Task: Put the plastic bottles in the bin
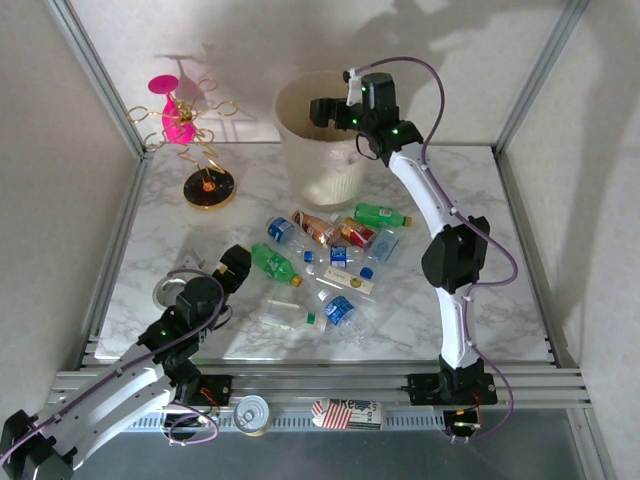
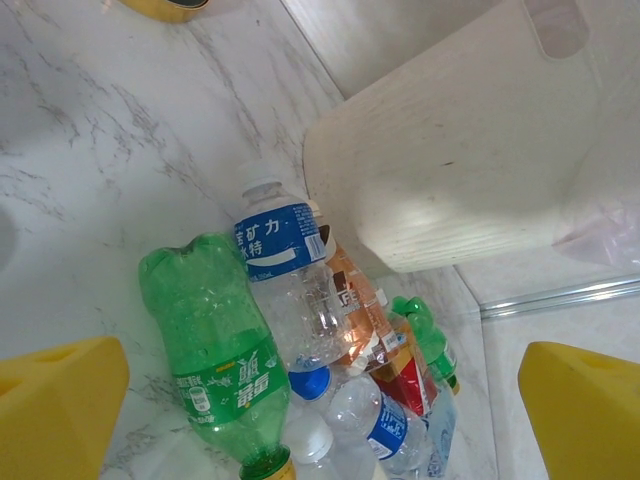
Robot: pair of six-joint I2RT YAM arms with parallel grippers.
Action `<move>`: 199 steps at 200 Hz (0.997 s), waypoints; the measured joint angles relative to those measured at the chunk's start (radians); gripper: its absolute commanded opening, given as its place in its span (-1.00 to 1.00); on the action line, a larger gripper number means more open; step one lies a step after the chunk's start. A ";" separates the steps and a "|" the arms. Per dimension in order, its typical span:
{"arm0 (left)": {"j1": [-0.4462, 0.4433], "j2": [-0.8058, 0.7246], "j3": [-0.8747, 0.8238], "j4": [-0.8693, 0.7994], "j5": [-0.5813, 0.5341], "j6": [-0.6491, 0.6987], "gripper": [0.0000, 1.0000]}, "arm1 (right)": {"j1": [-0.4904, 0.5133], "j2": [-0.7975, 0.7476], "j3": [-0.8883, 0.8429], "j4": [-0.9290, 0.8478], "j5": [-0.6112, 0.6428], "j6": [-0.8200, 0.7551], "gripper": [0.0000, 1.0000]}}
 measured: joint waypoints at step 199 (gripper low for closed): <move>-0.049 0.649 0.225 0.008 0.016 -0.042 0.99 | 0.026 -1.010 -1.434 0.309 0.153 0.132 0.98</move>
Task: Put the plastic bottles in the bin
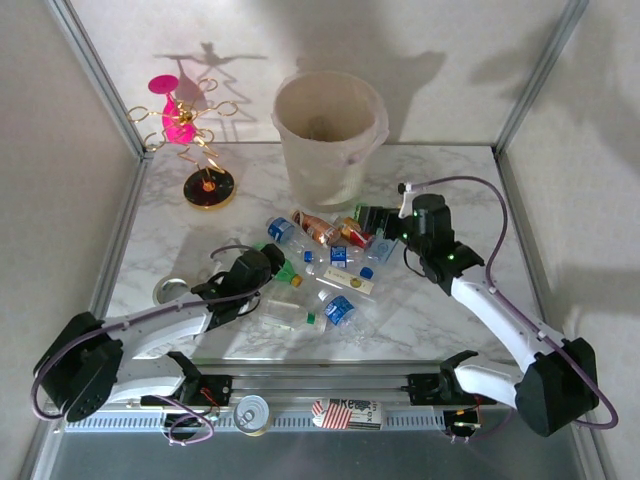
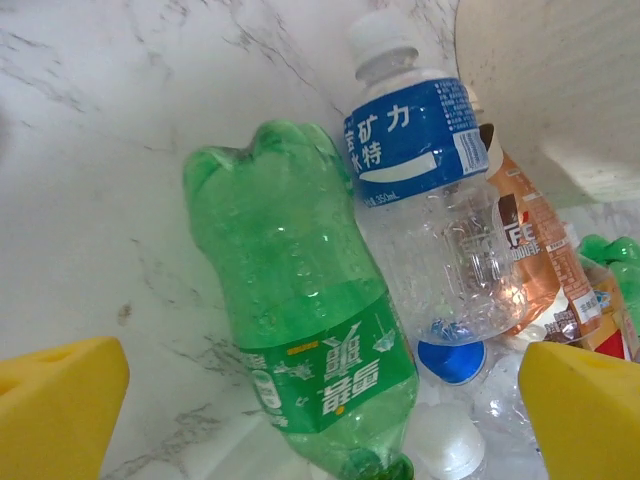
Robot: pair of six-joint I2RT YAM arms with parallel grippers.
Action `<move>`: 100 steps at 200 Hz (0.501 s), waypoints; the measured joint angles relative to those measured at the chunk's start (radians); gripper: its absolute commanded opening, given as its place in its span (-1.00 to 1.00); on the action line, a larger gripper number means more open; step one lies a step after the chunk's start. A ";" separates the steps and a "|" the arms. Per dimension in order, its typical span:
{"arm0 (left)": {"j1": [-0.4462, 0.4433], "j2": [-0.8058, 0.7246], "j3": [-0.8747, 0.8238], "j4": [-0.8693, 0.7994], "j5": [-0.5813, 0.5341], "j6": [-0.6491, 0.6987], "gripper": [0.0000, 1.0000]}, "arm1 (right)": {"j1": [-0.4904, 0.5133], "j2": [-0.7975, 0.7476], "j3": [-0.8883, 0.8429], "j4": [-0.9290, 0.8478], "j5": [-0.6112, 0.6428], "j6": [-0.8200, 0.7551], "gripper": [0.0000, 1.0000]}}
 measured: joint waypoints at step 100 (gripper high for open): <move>-0.004 0.315 0.192 -0.032 -0.003 -0.026 0.99 | 0.000 -0.038 -0.074 0.001 0.058 0.032 0.98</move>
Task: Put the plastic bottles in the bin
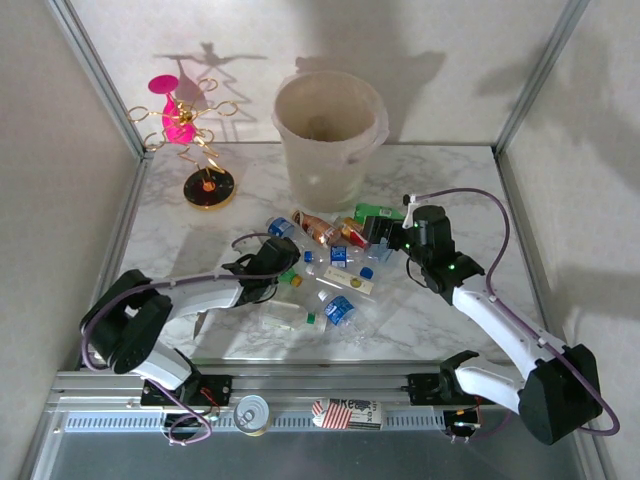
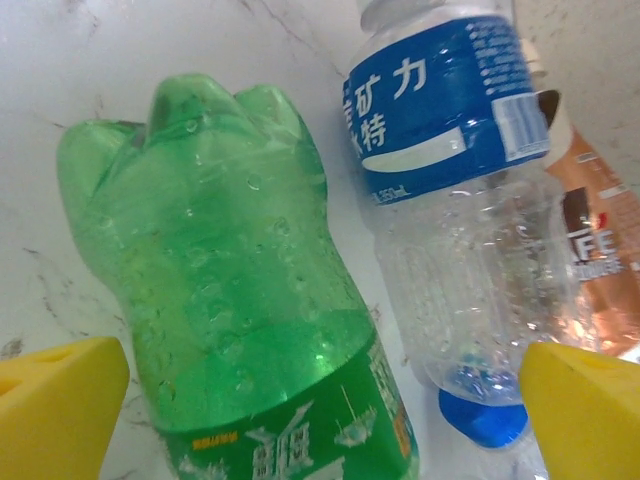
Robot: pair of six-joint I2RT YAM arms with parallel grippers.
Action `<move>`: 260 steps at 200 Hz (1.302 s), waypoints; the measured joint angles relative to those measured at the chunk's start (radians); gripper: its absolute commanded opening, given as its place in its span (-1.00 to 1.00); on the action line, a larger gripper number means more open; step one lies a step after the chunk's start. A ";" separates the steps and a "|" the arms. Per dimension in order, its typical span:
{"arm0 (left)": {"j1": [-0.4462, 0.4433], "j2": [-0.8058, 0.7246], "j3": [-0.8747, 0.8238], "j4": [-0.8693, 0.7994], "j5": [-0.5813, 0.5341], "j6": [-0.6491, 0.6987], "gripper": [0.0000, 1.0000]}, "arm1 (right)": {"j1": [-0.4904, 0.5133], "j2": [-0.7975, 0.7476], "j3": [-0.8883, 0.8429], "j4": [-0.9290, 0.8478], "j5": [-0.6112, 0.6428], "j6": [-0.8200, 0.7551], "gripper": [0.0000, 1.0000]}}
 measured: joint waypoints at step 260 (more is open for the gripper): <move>-0.008 0.114 0.024 -0.016 -0.060 -0.011 0.16 | 0.000 -0.069 -0.024 -0.017 0.049 0.000 0.97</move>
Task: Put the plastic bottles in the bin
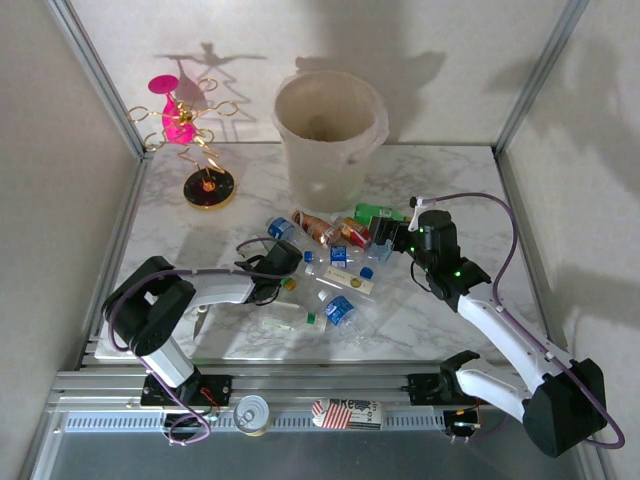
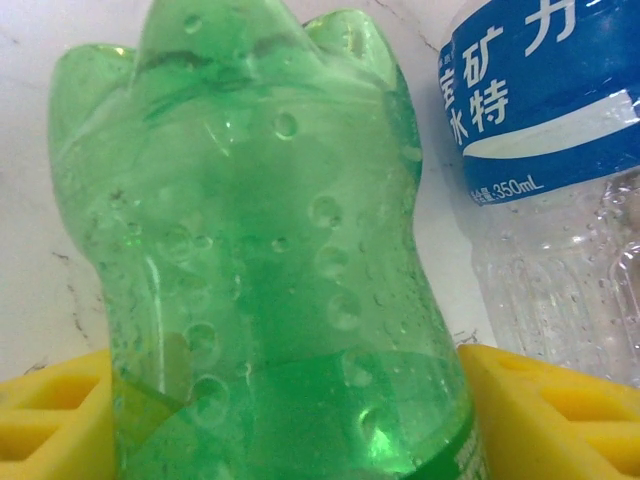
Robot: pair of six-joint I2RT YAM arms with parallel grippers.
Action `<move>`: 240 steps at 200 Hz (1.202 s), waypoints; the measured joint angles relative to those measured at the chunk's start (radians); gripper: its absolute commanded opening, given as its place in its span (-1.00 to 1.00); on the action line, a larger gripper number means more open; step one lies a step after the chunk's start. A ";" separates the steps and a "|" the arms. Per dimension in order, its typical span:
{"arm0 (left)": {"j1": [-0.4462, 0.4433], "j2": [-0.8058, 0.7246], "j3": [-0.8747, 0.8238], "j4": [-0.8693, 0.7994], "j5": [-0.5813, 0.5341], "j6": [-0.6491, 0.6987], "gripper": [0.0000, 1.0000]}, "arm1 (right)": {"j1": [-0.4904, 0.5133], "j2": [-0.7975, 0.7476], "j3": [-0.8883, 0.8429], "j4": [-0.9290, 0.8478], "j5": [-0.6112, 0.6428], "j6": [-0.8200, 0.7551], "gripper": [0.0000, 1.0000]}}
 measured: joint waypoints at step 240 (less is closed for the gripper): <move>0.038 -0.141 0.663 0.202 -0.021 0.636 0.02 | 0.000 -0.006 -0.073 0.045 -0.097 0.084 0.98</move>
